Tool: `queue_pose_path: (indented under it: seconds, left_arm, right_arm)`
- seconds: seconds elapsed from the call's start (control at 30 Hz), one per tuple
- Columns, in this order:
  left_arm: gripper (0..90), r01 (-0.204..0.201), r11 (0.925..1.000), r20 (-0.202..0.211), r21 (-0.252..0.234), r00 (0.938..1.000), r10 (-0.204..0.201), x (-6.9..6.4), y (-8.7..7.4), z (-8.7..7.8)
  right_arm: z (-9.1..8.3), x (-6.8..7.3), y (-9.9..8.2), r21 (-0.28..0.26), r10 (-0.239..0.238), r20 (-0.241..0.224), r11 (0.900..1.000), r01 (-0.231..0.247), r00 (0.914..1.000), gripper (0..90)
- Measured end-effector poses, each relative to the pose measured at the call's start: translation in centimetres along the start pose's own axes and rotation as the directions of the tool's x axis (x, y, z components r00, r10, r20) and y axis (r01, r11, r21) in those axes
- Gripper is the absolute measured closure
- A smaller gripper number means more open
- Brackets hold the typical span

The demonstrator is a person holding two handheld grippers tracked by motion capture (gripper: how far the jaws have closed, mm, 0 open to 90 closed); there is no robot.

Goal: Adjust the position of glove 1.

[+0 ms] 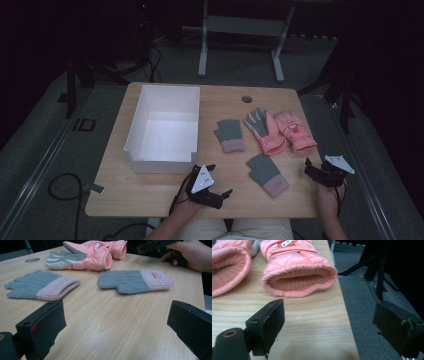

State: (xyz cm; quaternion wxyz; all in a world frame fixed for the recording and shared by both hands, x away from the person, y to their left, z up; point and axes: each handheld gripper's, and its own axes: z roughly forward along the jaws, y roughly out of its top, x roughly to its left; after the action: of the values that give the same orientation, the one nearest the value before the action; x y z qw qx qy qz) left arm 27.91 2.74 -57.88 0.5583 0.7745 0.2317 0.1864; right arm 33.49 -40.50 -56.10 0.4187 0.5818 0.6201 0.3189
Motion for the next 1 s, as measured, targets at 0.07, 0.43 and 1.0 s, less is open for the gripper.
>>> queue_pose_path:
  seconds: [0.07,0.43,1.0]
  left_arm:
    - [1.3,-0.001,1.0,-0.001,0.003,1.0,0.001,0.0,0.02,0.03]
    - [1.3,-0.003,1.0,-0.004,0.0,1.0,0.003,-0.06,0.02,0.06]
    - [1.3,-0.009,0.9999,-0.001,-0.005,1.0,0.009,-0.1,0.0,0.0]
  right_arm:
    - [-0.02,0.0,-0.01,-0.002,0.004,0.011,1.0,-0.004,0.9999,10.6]
    - [0.1,-0.06,0.03,0.009,0.0,0.002,1.0,0.0,1.0,10.6]
    - [0.36,0.38,0.3,0.069,-0.024,-0.003,0.9973,0.024,0.9997,10.5]
